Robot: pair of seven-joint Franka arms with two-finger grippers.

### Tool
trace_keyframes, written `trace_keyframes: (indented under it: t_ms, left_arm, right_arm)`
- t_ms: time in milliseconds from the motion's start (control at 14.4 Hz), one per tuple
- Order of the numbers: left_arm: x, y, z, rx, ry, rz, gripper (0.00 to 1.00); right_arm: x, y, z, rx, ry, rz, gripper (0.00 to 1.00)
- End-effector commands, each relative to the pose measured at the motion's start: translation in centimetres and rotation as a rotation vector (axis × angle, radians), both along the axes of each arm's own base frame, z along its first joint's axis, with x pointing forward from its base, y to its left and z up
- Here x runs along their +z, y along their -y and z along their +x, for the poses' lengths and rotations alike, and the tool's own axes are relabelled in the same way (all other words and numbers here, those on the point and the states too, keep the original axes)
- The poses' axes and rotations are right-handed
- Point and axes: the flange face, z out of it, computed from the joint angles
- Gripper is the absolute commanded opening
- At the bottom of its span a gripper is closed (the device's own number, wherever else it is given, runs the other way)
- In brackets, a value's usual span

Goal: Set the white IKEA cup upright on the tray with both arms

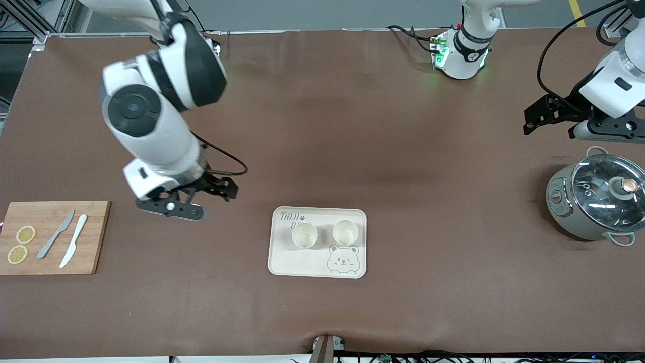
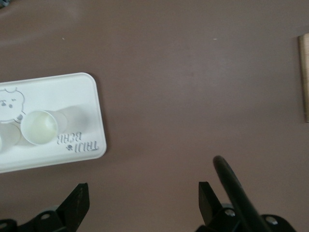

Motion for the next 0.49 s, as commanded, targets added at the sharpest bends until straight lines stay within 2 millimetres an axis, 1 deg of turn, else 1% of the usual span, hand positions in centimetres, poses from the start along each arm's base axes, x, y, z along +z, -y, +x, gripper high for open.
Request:
trace_keyframes:
  t_ms: [0,69,139,278,416]
  left_arm:
    - [0.8,-0.2,0.7,-0.032,0.012,-0.043,1.00]
    - [0.3,-0.2,1.0,-0.033,0.004,-0.042,1.00]
    - [0.7,-0.3,1.1,-0.037,0.014,-0.037,1.00]
    - [0.9,-0.7,1.1,-0.035,0.018,-0.035,1.00]
    - [1.0,-0.7,1.1,-0.031,0.018,-0.034,1.00]
  right_arm:
    - [3.4,4.2,-1.4,0.052,-0.050,0.029,1.00]
    - [4.5,6.1,-1.7,0.066,-0.068,0.041,1.00]
    - [5.5,8.1,-2.0,0.077,-0.086,0.054,1.00]
    - [7.4,11.7,-2.7,0.105,-0.102,0.063,1.00]
    - [8.6,15.0,-3.2,0.123,-0.120,0.066,1.00]
